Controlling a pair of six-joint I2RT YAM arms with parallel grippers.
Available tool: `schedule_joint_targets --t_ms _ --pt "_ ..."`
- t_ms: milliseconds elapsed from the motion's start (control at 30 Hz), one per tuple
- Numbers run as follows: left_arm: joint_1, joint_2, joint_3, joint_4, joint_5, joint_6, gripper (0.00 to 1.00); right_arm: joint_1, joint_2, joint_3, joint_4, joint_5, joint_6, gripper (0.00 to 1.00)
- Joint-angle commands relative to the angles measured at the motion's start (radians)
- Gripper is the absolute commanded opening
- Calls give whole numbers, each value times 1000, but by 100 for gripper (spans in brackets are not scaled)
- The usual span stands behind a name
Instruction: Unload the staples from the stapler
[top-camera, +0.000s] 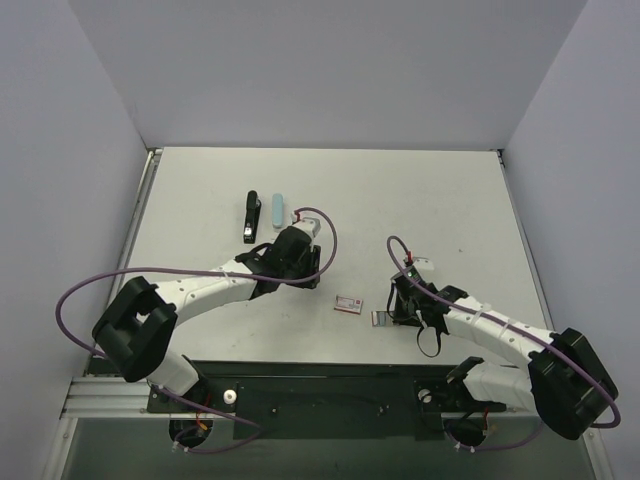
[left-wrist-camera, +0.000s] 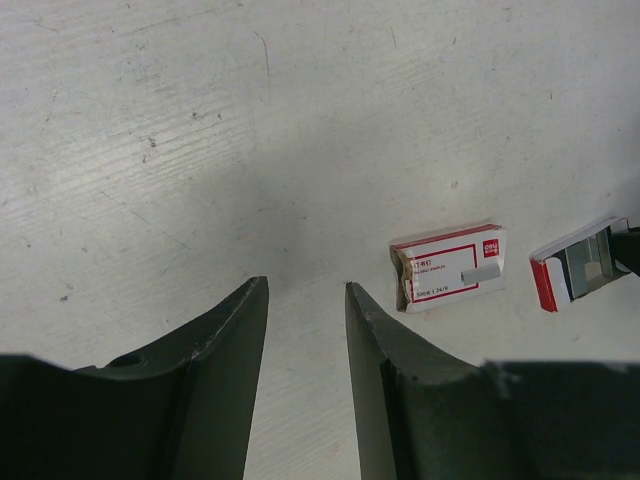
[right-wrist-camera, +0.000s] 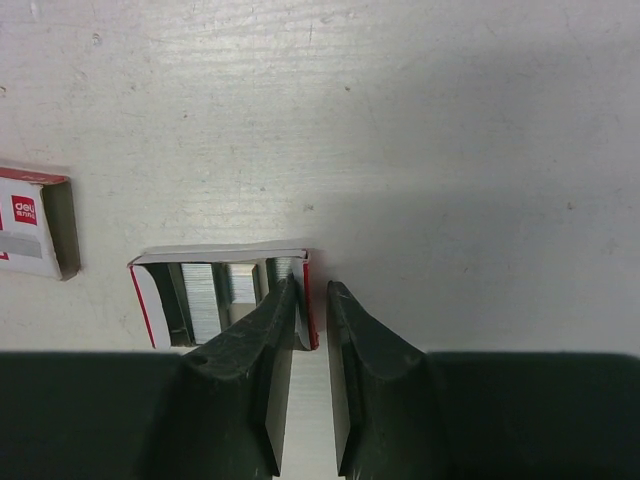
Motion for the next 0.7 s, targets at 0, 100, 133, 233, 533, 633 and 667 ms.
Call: schedule_joint_targets --t_ms 0,100,133,233,533,633,667 --pt "-5 9 -3 59 12 -14 47 -2 16 12 -26 4 9 15" --pt "-5 13 -1 62 18 -14 47 5 28 18 -26 4 8 13" --pt "-4 16 -1 65 19 -16 47 6 33 20 -26 4 6 11" --pt "-7 22 -4 68 27 -16 46 9 41 24 -26 4 8 8" --pt "-14 30 -24 68 18 -19 46 38 84 47 -26 10 15 0" --pt "-20 32 -30 66 18 -19 46 49 93 54 -26 20 26 0" --pt "-25 36 -32 66 18 -19 46 51 94 55 -26 22 29 0"
